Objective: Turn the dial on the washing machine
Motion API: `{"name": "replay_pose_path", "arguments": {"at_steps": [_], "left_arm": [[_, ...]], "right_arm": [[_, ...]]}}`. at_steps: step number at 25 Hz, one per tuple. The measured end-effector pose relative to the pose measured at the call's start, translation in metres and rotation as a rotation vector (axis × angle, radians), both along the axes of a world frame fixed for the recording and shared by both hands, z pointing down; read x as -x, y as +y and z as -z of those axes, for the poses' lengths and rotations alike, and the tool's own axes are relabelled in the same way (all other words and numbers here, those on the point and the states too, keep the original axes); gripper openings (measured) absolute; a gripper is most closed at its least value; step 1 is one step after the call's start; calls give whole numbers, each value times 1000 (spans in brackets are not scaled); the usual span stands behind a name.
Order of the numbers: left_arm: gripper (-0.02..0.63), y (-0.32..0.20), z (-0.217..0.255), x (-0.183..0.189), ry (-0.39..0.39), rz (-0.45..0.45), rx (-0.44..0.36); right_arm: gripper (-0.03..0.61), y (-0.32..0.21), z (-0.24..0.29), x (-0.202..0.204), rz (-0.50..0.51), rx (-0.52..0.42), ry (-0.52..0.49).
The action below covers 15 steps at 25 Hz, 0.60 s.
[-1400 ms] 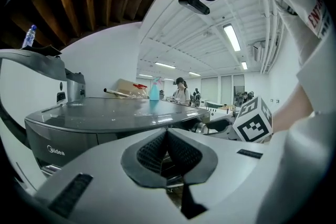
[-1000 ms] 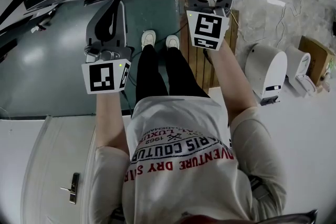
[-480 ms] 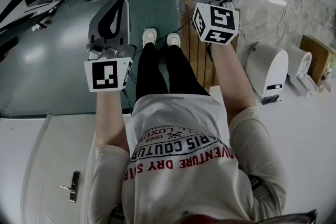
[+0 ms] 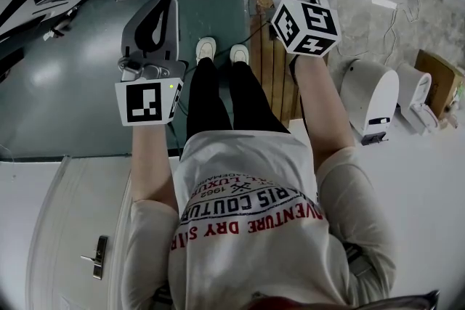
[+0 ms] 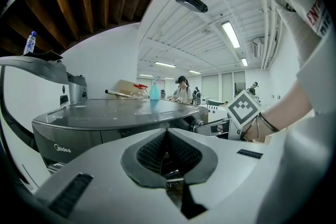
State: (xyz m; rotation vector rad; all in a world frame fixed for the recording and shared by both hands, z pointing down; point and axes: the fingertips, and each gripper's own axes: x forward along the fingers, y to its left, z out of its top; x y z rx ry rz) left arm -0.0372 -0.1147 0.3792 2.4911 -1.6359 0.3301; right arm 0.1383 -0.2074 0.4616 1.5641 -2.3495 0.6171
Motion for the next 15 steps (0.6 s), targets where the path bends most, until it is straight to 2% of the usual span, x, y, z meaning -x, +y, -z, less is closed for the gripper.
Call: {"name": "replay_pose_path", "arguments": {"at_steps": [7,15], "left_arm": [[15,8,-4,3,11,22,23],[15,12,-9,12,24,57,35]], "right_arm": [[310,14,4,13,148,-129,345],[309,7,6,15,152,-304,713]]}}
